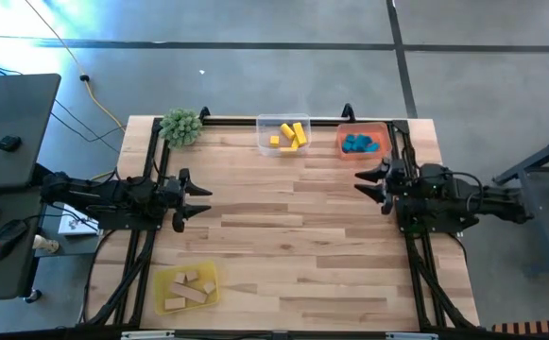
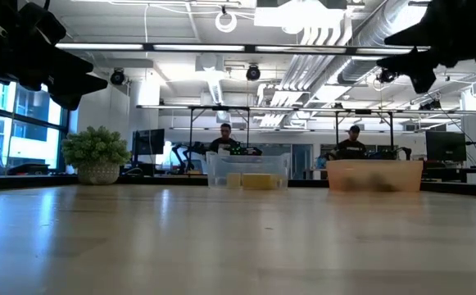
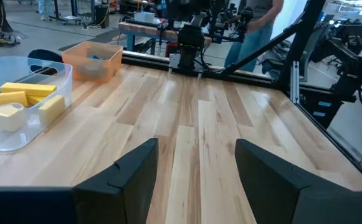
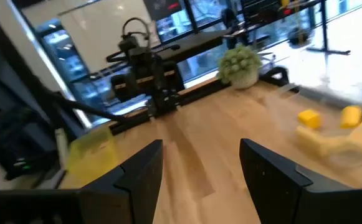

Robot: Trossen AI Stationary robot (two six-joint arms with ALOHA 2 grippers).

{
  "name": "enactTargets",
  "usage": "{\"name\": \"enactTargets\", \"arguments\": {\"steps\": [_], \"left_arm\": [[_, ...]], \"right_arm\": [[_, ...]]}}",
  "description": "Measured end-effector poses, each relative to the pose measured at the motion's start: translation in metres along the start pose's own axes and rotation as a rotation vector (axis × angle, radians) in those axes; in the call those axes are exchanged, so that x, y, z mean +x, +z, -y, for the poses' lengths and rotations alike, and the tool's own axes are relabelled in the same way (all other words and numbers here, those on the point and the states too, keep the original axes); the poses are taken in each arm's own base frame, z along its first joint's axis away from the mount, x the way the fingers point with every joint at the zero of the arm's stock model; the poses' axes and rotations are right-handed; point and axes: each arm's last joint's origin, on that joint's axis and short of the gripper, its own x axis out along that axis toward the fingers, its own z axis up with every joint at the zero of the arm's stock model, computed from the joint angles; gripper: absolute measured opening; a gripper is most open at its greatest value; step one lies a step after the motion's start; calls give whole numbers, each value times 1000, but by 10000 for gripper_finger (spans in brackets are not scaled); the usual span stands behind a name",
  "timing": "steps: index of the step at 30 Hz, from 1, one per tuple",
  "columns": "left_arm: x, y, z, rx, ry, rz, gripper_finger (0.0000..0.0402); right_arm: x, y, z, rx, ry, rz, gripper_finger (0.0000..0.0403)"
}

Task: Sort & place blocks by color
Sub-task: Return to Home Position

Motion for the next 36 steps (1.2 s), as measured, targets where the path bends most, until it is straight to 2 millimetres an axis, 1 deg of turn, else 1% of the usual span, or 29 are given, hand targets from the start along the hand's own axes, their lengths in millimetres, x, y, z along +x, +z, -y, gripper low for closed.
{"name": "enactTargets", "arguments": {"steps": [7, 11, 17, 23, 27, 32, 36], "left_arm": [[0, 0, 0, 0, 0, 0, 202], [0, 0, 0, 0, 0, 0, 202], [0, 0, 0, 0, -1, 0, 202], [0, 0, 0, 0, -1, 1, 202], [0, 0, 0, 0, -1, 1, 202], [0, 0, 0, 0, -1, 1, 202], [0, 0, 0, 0, -1, 1, 202]], "right_arm": [[1, -29, 8, 55, 94, 47, 201], [1, -38, 11, 70, 133, 82, 201], [4, -46, 13, 52, 160, 106, 201], [4, -47, 15, 43, 102, 107, 201], [5, -51, 17, 60, 72, 67, 201], [5, -53, 17, 0, 77, 44, 201], [5, -53, 17, -2, 77, 43, 201]]}}
